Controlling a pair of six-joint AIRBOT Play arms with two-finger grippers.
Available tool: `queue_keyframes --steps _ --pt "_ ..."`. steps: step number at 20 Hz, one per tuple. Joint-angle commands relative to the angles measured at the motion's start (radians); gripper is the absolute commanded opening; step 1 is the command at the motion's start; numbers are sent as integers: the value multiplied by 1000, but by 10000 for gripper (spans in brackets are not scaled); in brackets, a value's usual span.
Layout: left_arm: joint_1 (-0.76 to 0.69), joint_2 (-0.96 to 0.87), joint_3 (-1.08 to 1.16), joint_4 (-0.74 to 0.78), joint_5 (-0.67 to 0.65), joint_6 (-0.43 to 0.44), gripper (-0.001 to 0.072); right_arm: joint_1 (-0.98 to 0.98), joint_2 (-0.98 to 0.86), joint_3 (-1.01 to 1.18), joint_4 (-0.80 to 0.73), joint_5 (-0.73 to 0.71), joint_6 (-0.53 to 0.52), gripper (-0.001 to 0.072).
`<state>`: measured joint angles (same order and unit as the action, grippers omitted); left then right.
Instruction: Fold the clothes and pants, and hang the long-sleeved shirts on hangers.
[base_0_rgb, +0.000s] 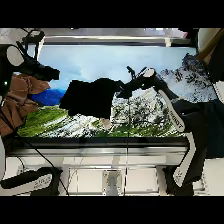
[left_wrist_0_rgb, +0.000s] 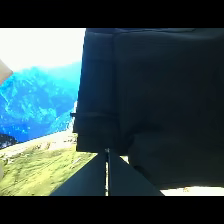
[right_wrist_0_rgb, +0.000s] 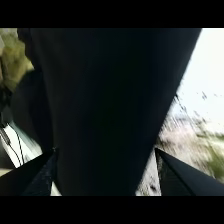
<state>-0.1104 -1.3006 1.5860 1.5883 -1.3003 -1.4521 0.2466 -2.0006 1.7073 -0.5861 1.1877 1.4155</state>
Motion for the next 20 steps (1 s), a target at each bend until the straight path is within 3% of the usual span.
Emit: queue_keyframes --steps 1,6,12,13,14,15,16,20 --pt "0 -4 0 -2 0 -3 9 42 -34 -11 55 -76 -21 690" --pt "0 -4 0 -2 -1 -3 9 67 -45 -11 48 -87 35 697" --pt "0 -4 0 -2 -3 -2 9 161 -94 -11 22 -197 117 664" --pt "0 -4 0 -2 -4 -2 9 172 -96 -11 21 -220 119 586" --pt "0 -4 0 -2 -4 0 9 175 -95 -11 21 -242 119 420" --pt "0 -4 0 -2 -4 1 9 175 -96 -6 18 -259 119 193" --pt "0 -4 0 -2 -4 1 9 172 -94 0 16 -281 119 13" --pt "0 -4 0 -2 -4 1 9 126 -92 77 -27 -256 118 16"
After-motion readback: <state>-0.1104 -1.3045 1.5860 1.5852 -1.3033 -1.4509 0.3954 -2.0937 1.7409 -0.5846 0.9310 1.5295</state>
